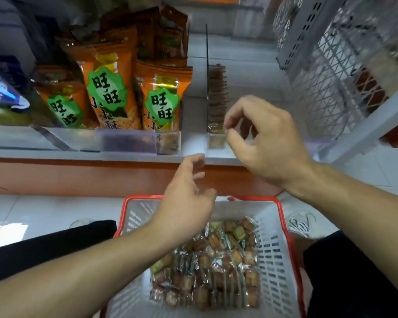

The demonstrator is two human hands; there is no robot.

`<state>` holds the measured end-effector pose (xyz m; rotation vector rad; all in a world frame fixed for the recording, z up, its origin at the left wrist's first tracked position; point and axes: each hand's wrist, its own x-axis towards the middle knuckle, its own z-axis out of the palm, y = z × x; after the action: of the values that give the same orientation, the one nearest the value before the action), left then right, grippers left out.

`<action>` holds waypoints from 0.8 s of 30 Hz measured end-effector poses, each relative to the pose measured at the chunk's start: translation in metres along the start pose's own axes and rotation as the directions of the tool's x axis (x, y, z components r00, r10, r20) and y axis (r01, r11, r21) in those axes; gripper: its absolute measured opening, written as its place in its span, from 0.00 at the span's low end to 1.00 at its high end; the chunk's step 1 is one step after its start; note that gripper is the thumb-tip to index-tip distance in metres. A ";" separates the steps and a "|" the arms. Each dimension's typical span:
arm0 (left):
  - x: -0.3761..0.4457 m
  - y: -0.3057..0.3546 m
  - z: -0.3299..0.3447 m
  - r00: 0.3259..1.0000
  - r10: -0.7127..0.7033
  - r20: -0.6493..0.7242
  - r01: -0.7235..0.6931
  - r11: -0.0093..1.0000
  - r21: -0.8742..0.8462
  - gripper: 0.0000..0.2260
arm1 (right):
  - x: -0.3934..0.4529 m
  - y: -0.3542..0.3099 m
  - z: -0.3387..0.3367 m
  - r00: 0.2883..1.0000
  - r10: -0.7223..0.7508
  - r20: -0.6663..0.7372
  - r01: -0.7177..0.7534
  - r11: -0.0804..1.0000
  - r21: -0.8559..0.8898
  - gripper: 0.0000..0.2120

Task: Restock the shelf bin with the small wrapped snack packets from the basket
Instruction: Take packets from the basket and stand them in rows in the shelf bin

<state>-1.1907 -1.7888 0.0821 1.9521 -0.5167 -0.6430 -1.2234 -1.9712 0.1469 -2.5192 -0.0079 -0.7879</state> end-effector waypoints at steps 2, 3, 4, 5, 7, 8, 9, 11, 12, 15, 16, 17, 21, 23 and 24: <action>-0.001 -0.026 0.010 0.994 -0.031 0.108 0.015 0.989 0.149 0.27 | -0.043 0.000 0.023 0.977 -0.075 0.202 0.073 0.997 0.014 0.06; 0.000 -0.041 0.015 0.981 -0.071 0.182 0.027 0.972 0.234 0.26 | -0.070 0.004 0.038 0.932 -0.034 0.361 0.041 0.999 -0.012 0.05; 0.001 -0.058 0.019 0.958 -0.136 0.254 0.049 0.946 0.321 0.26 | -0.097 0.012 0.055 0.844 0.049 0.534 -0.017 0.998 -0.065 0.05; 0.001 -0.076 0.022 0.925 -0.222 0.307 0.085 0.911 0.403 0.28 | -0.125 0.023 0.072 0.709 0.154 0.688 -0.079 0.987 -0.140 0.05; 0.001 -0.112 0.022 0.858 -0.381 0.346 0.158 0.835 0.527 0.31 | -0.177 0.048 0.099 0.412 0.339 0.846 -0.148 0.941 -0.304 0.09; 0.001 -0.130 0.020 0.833 -0.430 0.348 0.175 0.802 0.572 0.30 | -0.198 0.060 0.110 0.320 0.409 0.854 -0.180 0.912 -0.369 0.15; 0.003 -0.146 0.018 0.816 -0.461 0.350 0.178 0.775 0.606 0.27 | -0.214 0.071 0.118 0.280 0.471 0.836 -0.226 0.879 -0.420 0.22; 0.008 -0.172 0.018 0.792 -0.507 0.340 0.183 0.729 0.660 0.28 | -0.235 0.085 0.135 0.293 0.550 0.782 -0.322 0.827 -0.460 0.31; 0.013 -0.181 0.019 0.785 -0.522 0.333 0.185 0.712 0.678 0.29 | -0.241 0.090 0.144 0.302 0.565 0.768 -0.354 0.815 -0.460 0.33; 0.030 -0.201 0.037 0.795 -0.505 0.336 0.169 0.717 0.676 0.31 | -0.249 0.099 0.173 0.308 0.579 0.755 -0.370 0.804 -0.466 0.37; 0.035 -0.207 0.046 0.807 -0.485 0.338 0.159 0.729 0.666 0.31 | -0.250 0.101 0.183 0.310 0.584 0.750 -0.378 0.800 -0.467 0.37; 0.040 -0.213 0.057 0.819 -0.464 0.337 0.153 0.744 0.650 0.31 | -0.252 0.102 0.192 0.318 0.590 0.742 -0.390 0.795 -0.465 0.35; 0.051 -0.234 0.104 0.846 -0.404 0.347 0.097 0.758 0.645 0.32 | -0.263 0.105 0.222 0.319 0.602 0.732 -0.309 0.796 -0.521 0.40; 0.054 -0.246 0.121 0.852 -0.389 0.350 0.026 0.700 0.713 0.33 | -0.269 0.105 0.232 0.308 0.615 0.726 -0.283 0.788 -0.547 0.45; 0.055 -0.250 0.126 0.855 -0.386 0.346 0.003 0.671 0.741 0.34 | -0.272 0.105 0.235 0.316 0.619 0.719 -0.281 0.785 -0.553 0.48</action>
<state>-1.2070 -1.7987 -0.2028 2.6316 -0.9887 -1.2328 -1.3092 -1.9176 -0.2139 -2.6926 0.5261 0.9128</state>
